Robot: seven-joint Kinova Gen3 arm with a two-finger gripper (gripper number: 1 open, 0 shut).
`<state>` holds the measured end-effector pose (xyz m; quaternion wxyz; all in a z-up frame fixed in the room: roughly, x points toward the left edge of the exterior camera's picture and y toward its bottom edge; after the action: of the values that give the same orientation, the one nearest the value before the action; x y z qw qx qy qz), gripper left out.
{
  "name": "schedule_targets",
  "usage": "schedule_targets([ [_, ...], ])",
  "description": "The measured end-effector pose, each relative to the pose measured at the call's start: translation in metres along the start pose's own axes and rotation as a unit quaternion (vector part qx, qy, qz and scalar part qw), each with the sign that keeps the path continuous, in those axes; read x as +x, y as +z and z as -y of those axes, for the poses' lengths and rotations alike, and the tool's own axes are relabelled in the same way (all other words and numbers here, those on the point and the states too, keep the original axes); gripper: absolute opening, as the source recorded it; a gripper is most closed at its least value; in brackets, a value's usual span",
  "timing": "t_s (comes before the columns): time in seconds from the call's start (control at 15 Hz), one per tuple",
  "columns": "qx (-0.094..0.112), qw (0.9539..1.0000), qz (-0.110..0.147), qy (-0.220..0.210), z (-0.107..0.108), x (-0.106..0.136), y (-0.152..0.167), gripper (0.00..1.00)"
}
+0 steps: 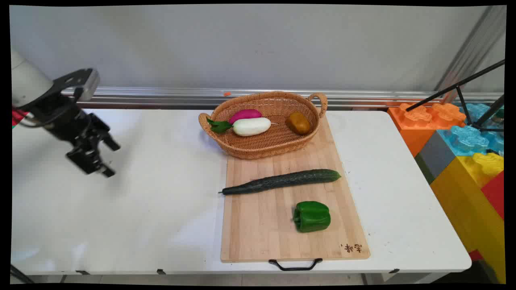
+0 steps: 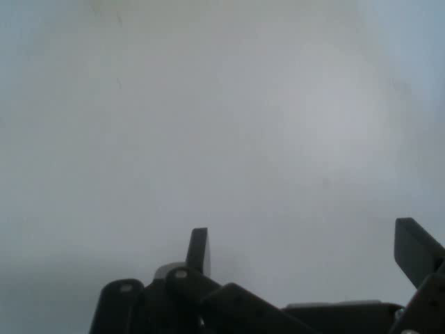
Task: Pick up the potato from the vegetable basket
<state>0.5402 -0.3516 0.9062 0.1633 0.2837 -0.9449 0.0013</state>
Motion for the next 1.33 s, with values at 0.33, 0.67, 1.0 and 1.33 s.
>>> schedule_targets([
  [0.33, 0.016, 0.9951, -0.094, -0.029, 0.016, 0.055, 0.004, 1.00],
  [0.67, 0.024, 0.9862, -0.163, -0.014, 0.026, 0.153, 0.024, 1.00],
  [1.0, 0.036, 0.9807, -0.188, 0.043, 0.035, 0.257, 0.064, 1.00],
  [1.33, 0.068, 0.9742, -0.182, 0.114, 0.043, 0.334, 0.105, 1.00],
])
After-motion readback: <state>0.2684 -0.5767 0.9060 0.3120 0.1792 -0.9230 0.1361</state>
